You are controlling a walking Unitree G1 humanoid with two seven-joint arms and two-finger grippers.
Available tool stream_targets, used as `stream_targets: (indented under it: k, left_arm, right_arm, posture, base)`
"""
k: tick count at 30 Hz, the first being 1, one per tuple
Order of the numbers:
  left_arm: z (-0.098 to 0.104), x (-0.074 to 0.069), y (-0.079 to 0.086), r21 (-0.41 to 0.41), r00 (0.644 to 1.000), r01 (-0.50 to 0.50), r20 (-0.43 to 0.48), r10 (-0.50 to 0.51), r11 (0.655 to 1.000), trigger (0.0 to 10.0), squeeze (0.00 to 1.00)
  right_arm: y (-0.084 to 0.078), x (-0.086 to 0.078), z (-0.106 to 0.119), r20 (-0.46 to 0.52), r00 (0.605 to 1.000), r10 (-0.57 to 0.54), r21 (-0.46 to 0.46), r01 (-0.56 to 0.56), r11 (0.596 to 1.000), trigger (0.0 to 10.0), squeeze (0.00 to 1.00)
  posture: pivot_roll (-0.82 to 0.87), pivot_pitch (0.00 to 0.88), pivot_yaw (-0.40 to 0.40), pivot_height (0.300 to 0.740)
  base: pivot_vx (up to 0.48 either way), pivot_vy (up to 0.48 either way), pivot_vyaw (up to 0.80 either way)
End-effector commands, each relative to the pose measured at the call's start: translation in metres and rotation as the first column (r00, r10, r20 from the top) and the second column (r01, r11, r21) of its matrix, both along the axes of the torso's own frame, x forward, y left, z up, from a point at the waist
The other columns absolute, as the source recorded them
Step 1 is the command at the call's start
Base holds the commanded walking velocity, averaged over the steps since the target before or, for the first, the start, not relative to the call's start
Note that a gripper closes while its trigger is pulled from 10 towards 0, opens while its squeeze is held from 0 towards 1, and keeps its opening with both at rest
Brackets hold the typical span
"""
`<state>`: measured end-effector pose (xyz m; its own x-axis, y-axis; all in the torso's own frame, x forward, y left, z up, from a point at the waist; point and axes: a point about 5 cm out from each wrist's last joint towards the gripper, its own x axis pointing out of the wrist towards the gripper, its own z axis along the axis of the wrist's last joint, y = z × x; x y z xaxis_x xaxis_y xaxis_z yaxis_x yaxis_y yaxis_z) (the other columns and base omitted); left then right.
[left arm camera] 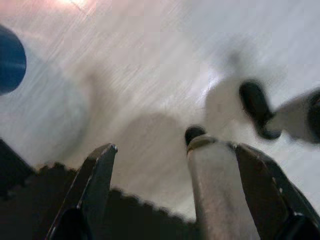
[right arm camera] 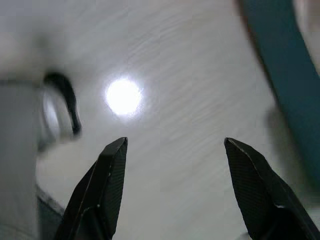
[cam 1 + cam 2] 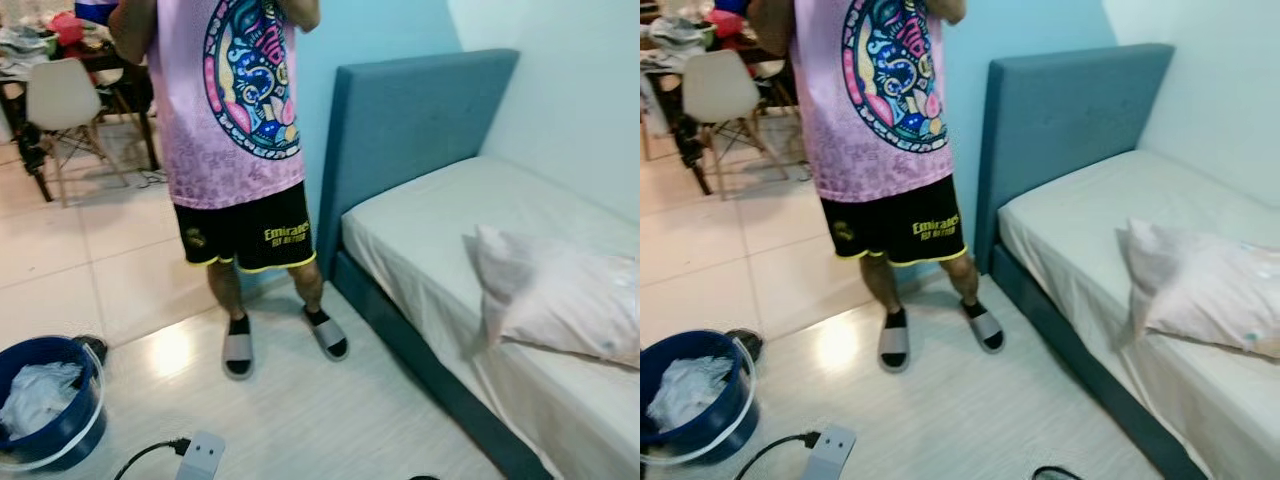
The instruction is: Clean up the room
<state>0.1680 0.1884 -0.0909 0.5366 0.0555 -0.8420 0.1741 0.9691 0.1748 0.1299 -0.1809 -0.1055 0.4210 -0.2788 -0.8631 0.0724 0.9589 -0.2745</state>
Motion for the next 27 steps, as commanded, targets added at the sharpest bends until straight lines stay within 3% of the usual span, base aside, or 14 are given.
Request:
stream_targets:
  k: [1,4,5,6,7,8,9,10,12,13,14,21,27]
  left_arm:
    - [0.003,0.005,0.002,-0.001,1.000,-0.007,0.024,0.007,1.000,10.0,0.00]
    - [0.003,0.005,0.004,-0.009,0.999,-0.034,0.033,0.035,0.999,10.0,0.00]
    - [0.005,0.008,0.006,-0.053,0.992,-0.114,0.046,0.117,0.992,10.0,0.00]
    - [0.005,0.008,0.006,-0.053,0.992,-0.114,0.046,0.117,0.992,10.0,0.00]
    - [0.006,0.011,0.008,-0.092,0.982,-0.177,0.056,0.182,0.980,10.0,0.00]
    - [0.008,0.014,0.007,-0.130,0.975,-0.204,0.062,0.213,0.970,10.0,0.00]
    - [0.008,0.016,0.006,-0.152,0.972,-0.213,0.065,0.224,0.965,10.0,0.00]
    - [0.008,0.016,0.006,-0.152,0.972,-0.213,0.065,0.224,0.965,10.0,0.00]
    - [0.009,0.018,0.000,-0.166,0.980,-0.175,0.066,0.188,0.971,10.0,0.00]
    - [0.009,0.018,0.000,-0.166,0.980,-0.175,0.066,0.188,0.971,10.0,0.00]
    - [0.009,0.019,-0.003,-0.172,0.982,-0.165,0.064,0.178,0.971,10.0,0.00]
    - [0.003,0.010,-0.026,-0.215,0.998,-0.052,0.018,0.058,0.975,10.0,0.00]
    - [-0.002,0.001,-0.030,-0.220,0.998,-0.067,-0.002,0.068,0.973,10.0,0.00]
  right_arm:
    - [-0.005,-0.003,0.000,0.029,0.995,-0.091,-0.020,0.092,0.996,10.0,0.00]
    - [-0.004,-0.003,0.001,0.056,0.990,-0.126,0.005,0.126,0.992,10.0,0.00]
    - [-0.029,0.030,0.015,0.148,0.960,-0.238,0.161,0.214,0.964,10.0,0.00]
    - [-0.029,0.030,0.015,0.148,0.960,-0.238,0.161,0.214,0.964,10.0,0.00]
    - [-0.043,0.058,0.030,0.227,0.927,-0.300,0.302,0.226,0.926,10.0,0.00]
    - [-0.040,0.077,0.040,0.268,0.919,-0.289,0.432,0.153,0.889,10.0,0.00]
    - [-0.034,0.087,0.045,0.288,0.919,-0.269,0.501,0.094,0.860,10.0,0.00]
    - [-0.034,0.087,0.045,0.288,0.919,-0.269,0.501,0.094,0.860,10.0,0.00]
    - [-0.005,0.084,0.040,0.257,0.952,-0.163,0.555,-0.007,0.832,10.0,0.00]
    - [-0.005,0.084,0.040,0.257,0.952,-0.163,0.555,-0.007,0.832,10.0,0.00]
    - [0.007,0.080,0.037,0.240,0.958,-0.154,0.591,-0.019,0.806,10.0,0.00]
    - [0.003,0.072,0.032,0.224,0.955,-0.193,0.583,0.027,0.812,10.0,0.00]
    - [-0.001,0.067,0.030,0.201,0.955,-0.217,0.615,0.049,0.787,10.0,0.00]
  posture:
    - [0.10,0.016,-0.043,0.721]
    - [0.09,0.014,-0.043,0.721]
    - [0.09,0.013,-0.045,0.721]
    - [0.09,0.013,-0.045,0.721]
    - [0.09,0.013,-0.045,0.721]
    - [0.09,0.013,-0.045,0.721]
    - [0.09,0.013,-0.045,0.721]
    - [0.09,0.013,-0.045,0.721]
    - [0.09,0.015,-0.053,0.721]
    - [0.09,0.015,-0.053,0.721]
    - [0.09,0.016,-0.054,0.721]
    - [0.08,0.020,-0.051,0.721]
    - [0.08,0.022,-0.054,0.721]
  base:
    - [0.000,0.000,-0.72]
    - [0.000,0.000,-0.72]
    - [0.000,0.000,-0.73]
    - [0.000,0.000,-0.73]
    - [0.000,0.000,-0.73]
    - [0.000,0.000,-0.73]
    - [0.000,0.000,-0.73]
    - [0.000,0.000,-0.73]
    - [0.000,0.000,-0.73]
    - [0.000,0.000,-0.73]
    - [0.000,0.000,-0.76]
    - [0.000,0.000,-0.75]
    - [0.000,0.000,-0.73]
